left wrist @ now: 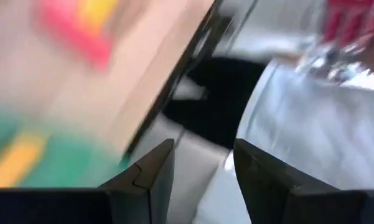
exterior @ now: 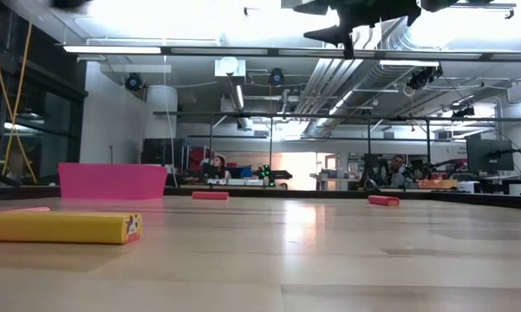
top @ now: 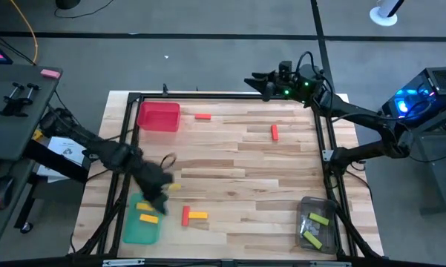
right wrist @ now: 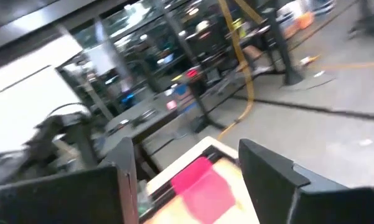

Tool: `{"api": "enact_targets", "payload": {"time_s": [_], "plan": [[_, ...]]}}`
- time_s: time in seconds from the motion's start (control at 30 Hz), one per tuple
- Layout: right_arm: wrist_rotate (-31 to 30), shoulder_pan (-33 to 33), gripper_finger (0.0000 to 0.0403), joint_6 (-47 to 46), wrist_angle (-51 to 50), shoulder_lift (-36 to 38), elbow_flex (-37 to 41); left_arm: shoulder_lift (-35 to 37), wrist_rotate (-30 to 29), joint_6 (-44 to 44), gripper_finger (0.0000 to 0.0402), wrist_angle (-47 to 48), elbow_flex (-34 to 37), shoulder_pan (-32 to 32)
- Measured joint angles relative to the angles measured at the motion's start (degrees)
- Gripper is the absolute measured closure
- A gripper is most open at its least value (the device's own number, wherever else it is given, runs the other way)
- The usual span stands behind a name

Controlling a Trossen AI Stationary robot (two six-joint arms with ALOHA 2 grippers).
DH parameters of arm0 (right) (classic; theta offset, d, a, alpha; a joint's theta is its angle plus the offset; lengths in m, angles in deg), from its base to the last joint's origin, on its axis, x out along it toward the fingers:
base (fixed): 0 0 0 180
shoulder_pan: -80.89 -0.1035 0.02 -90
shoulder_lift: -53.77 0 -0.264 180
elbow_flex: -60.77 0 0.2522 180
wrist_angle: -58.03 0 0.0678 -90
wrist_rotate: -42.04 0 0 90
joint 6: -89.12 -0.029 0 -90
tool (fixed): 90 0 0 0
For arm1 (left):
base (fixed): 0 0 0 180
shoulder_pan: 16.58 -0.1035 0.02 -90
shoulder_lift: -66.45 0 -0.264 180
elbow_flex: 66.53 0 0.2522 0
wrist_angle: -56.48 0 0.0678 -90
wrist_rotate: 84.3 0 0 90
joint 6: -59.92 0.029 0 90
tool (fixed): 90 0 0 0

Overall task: Sort blocks
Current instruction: Put the yellow block into the green bin

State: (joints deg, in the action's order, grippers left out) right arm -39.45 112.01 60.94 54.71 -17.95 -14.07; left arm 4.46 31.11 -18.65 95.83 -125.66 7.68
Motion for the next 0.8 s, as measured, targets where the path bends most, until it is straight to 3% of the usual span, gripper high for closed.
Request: {"api": "enact_targets", "payload": {"time_s": [0.1, 0.23, 0.33, 0.47, 0.53, 0.8], "plan": [[4.2, 0.0, 0.0227, -0.3, -0.4, 0.0, 0.0, -6.1, -0.4, 11.2, 0.0251, -3.4, -2.2, -7.8], [9.1, 0.0, 0.0227, -2.3, 0.6, 0.0, 0.0, -20.0, -0.8, 34.0, 0.0263, 2.7, -11.9, -12.5], [13.0, -0.1, 0.0227, -7.8, 3.5, 0.3, 0.0, -30.8, -3.0, 51.0, 0.0266, 15.0, -23.3, -12.3], [15.9, -2.2, 0.0227, -13.8, 7.9, 2.2, 0.0, -40.4, -15.2, 69.6, 0.0266, 32.6, -36.1, -9.1], [15.7, -4.5, 0.0227, -14.7, 10.1, 3.6, 0.0, -42.2, -19.4, 72.1, 0.0264, 33.6, -38.1, -7.6], [7.5, -14.9, 0.0227, -11.5, 9.6, 8.9, 0.0, -41.1, -21.0, 72.6, 0.0263, 19.4, -33.3, 1.1]]}}
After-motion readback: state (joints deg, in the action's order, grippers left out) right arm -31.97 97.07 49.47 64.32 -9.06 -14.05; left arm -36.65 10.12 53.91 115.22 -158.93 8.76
